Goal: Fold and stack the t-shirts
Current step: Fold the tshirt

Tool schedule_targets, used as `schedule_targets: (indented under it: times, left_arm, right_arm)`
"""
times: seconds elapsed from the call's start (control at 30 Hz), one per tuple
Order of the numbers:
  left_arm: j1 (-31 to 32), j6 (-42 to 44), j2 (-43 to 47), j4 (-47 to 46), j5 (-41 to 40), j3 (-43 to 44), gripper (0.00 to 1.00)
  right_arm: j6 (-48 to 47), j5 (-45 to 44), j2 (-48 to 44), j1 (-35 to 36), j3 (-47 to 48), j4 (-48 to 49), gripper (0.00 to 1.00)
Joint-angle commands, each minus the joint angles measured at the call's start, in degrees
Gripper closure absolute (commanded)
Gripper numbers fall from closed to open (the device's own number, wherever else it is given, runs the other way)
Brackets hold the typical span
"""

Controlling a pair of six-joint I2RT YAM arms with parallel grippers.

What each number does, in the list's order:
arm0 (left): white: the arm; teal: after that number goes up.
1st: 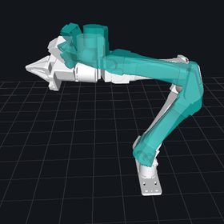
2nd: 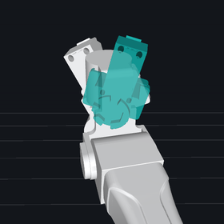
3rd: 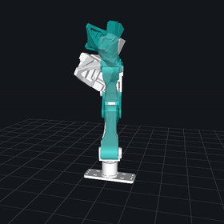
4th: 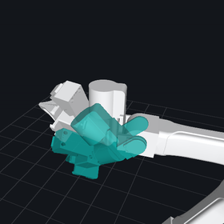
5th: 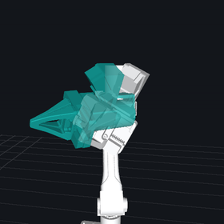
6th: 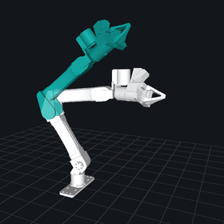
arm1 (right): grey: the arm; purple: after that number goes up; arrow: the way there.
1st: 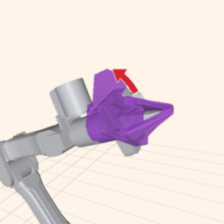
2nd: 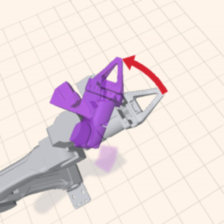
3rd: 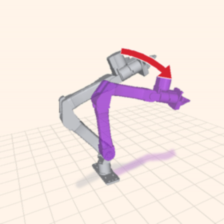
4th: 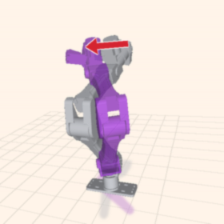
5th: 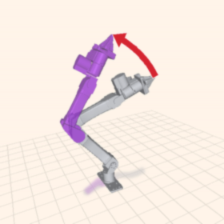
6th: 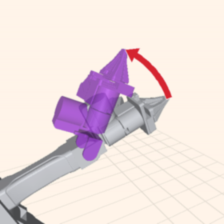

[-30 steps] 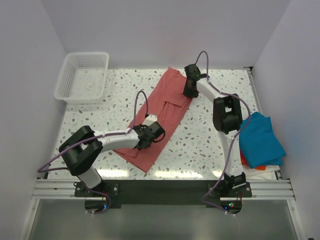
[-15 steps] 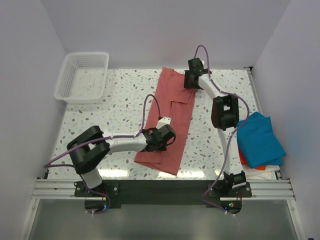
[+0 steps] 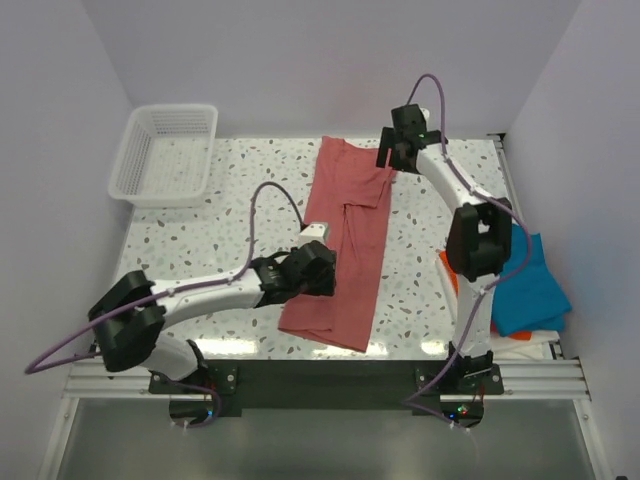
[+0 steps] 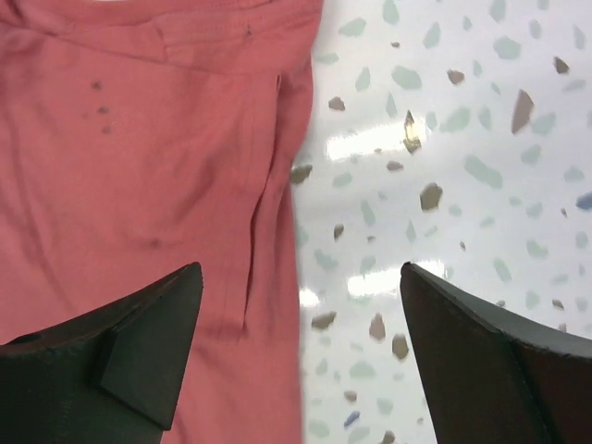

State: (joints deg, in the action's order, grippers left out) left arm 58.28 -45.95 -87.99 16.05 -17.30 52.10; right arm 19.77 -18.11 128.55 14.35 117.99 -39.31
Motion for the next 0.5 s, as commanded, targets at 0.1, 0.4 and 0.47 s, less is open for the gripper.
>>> schedule_targets:
  times: [0.1, 0.4, 0.47]
  left_arm:
    - [-2.1, -5.1, 15.5, 3.5, -4.1, -10.1, 0.38]
    - [-2.2, -11.3, 31.2, 4.4, -0.2, -24.8, 0.40]
    - [-2.2, -10.0, 32.5, 3.3, 0.8, -26.4, 0.41]
  right_arm:
    - [11.9, 2.2, -35.3, 10.2, -40.6, 6.3, 0.11]
    - [35.2, 4.0, -72.7, 30.6, -83.2, 9.4, 0.24]
    - [39.7, 3.8, -75.5, 33.3, -85.6, 7.9, 0.25]
